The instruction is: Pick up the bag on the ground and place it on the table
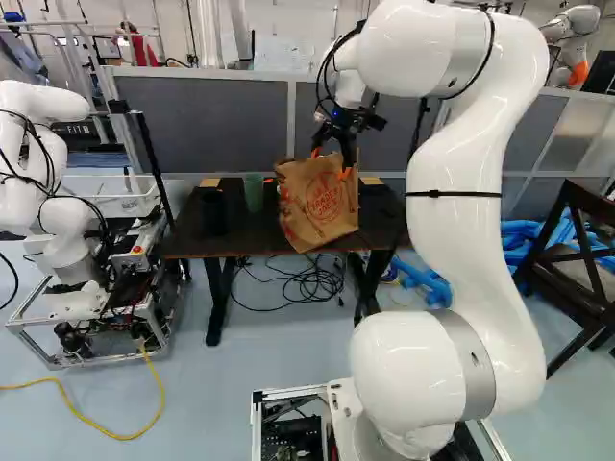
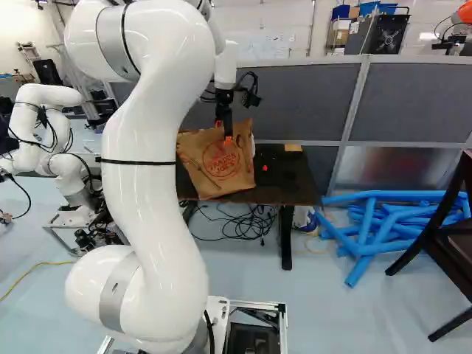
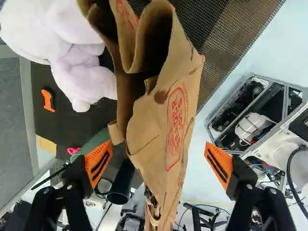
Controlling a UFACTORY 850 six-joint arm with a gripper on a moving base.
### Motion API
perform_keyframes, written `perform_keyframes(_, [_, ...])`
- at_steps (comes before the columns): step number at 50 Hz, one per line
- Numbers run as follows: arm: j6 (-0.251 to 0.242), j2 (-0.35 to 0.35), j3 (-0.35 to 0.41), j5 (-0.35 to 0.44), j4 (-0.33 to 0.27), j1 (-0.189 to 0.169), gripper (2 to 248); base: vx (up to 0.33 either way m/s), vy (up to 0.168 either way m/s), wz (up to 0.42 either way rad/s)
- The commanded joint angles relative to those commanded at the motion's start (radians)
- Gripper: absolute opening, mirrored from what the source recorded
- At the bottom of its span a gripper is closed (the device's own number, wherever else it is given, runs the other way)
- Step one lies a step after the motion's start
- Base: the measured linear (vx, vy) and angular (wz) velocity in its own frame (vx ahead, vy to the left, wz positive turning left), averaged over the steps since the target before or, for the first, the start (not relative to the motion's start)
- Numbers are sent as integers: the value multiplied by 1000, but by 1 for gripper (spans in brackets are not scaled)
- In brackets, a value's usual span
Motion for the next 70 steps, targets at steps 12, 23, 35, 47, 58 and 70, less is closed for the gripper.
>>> perform_keyframes(12, [0,30,1,-1,0,0,247,0,0,0])
perform_keyframes(23, [0,56,0,-15,0,0,247,0,0,0])
perform_keyframes(35, [0,85,-2,-47,0,0,247,0,0,0])
perform_keyframes(47, [0,112,-6,-65,-19,0,247,0,0,0])
perform_keyframes(58, [0,136,-10,-66,-76,0,247,0,0,0])
perform_keyframes(70, [0,162,-17,-66,-123,0,247,0,0,0])
